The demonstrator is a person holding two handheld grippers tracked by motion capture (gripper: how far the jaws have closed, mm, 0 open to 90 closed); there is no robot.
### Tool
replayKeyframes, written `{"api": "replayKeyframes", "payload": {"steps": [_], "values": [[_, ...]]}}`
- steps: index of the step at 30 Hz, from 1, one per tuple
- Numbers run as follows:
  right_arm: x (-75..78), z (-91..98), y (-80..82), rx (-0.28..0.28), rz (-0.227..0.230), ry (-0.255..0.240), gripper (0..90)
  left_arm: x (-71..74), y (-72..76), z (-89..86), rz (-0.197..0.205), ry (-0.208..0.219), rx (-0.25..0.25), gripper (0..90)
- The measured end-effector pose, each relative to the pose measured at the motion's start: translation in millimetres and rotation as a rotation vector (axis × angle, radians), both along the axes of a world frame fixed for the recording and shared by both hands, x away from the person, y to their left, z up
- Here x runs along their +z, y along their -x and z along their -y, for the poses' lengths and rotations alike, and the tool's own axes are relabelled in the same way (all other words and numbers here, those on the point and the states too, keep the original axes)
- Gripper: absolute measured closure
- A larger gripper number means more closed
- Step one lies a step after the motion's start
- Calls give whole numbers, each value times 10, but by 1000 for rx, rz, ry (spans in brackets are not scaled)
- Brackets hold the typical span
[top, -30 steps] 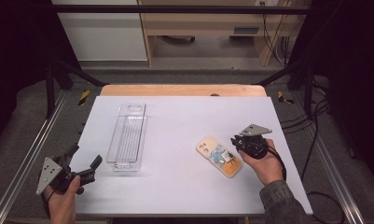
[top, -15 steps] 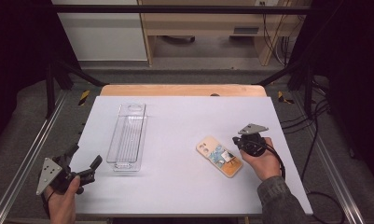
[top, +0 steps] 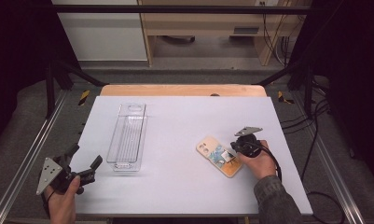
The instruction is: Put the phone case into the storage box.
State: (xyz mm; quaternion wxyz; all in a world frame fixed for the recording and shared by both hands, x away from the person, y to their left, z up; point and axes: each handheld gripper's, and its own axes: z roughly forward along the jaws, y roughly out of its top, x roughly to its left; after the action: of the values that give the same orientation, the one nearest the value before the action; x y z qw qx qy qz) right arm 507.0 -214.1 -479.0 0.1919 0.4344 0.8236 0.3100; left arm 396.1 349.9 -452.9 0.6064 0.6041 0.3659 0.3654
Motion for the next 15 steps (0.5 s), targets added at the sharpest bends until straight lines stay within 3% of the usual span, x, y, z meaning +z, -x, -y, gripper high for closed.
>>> {"api": "replayKeyframes", "payload": {"steps": [15], "values": [[-96,-118,-56,30,-23,-12,900,1,2,-6,-2,5,-1,13]]}}
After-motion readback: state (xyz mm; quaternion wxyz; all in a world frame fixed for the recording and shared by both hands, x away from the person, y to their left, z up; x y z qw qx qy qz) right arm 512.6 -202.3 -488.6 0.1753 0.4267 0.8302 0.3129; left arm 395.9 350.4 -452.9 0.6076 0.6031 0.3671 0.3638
